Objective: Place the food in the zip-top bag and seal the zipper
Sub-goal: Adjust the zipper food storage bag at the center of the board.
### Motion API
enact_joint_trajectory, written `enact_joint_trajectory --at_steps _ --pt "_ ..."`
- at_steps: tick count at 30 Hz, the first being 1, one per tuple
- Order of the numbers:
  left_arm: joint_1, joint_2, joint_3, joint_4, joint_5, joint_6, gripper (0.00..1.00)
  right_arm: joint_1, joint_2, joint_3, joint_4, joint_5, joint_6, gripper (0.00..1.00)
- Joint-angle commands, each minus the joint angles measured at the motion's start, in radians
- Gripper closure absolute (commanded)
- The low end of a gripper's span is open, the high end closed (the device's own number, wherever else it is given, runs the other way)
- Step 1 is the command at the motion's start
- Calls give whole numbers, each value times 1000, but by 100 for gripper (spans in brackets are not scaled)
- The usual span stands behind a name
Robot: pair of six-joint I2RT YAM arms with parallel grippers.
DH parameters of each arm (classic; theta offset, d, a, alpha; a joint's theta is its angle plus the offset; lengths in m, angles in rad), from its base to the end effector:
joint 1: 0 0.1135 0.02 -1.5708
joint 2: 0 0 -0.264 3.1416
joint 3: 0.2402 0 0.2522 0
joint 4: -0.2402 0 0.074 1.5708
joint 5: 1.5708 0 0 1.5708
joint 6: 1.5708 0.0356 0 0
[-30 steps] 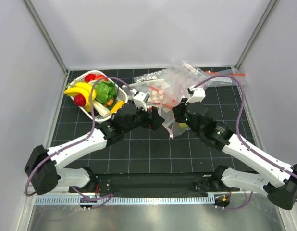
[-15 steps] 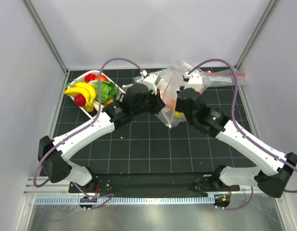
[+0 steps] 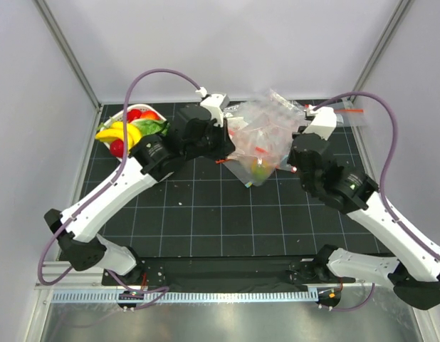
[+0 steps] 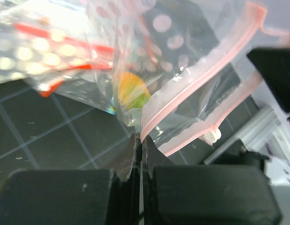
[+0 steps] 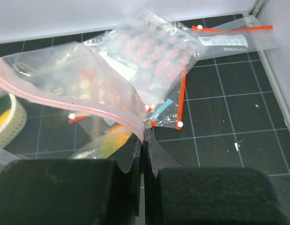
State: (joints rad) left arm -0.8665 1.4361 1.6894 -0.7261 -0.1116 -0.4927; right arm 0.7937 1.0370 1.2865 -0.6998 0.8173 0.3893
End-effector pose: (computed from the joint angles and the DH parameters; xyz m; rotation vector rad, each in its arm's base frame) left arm 0.1999 -0.2291 0.4448 0.3228 2.0966 -0.7230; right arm 0.1565 0.1221 0.4166 0.1180 1.8695 -0.0175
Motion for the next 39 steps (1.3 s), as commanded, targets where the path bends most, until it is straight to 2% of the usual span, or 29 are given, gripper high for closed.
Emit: enact_joint_trajectory --at_steps 1,5,8,11,14,15,16,19,22,27,30,31,36,39 --pt "-2 67 -16 29 247 -29 100 -5 -23 82 -78 95 -26 99" --pt "-3 150 -57 163 416 -95 100 -5 -29 112 -93 57 -32 99" --pt "-2 156 -170 284 354 -122 99 -7 41 100 -115 51 -43 98" --pt "14 162 -287 376 300 -119 87 -7 145 62 -81 -3 -30 99" --pt "44 168 -381 459 283 -119 80 -7 189 -7 12 -76 -23 99" --pt "53 172 -414 470 282 -119 75 -7 196 -21 43 -89 -18 99" --pt "72 172 -436 479 277 -119 58 -7 211 -29 49 -113 -17 99" --pt "104 150 -510 524 244 -115 31 -7 230 -59 71 -138 -9 99" --pt "110 64 -553 515 143 -75 21 -7 227 -85 101 -159 -6 99" --pt "112 -126 -618 461 -67 -9 14 -5 202 -141 177 -199 5 99" --pt "116 -239 -677 458 -255 19 1 -7 183 -159 195 -196 6 99" --pt "129 -278 -692 461 -331 19 0 -5 178 -168 200 -196 5 99" --pt "299 -321 -803 537 -307 -53 0 -5 132 -204 241 -195 0 99" --pt "325 -327 -816 536 -390 -72 0 -7 118 -216 253 -191 -3 98"
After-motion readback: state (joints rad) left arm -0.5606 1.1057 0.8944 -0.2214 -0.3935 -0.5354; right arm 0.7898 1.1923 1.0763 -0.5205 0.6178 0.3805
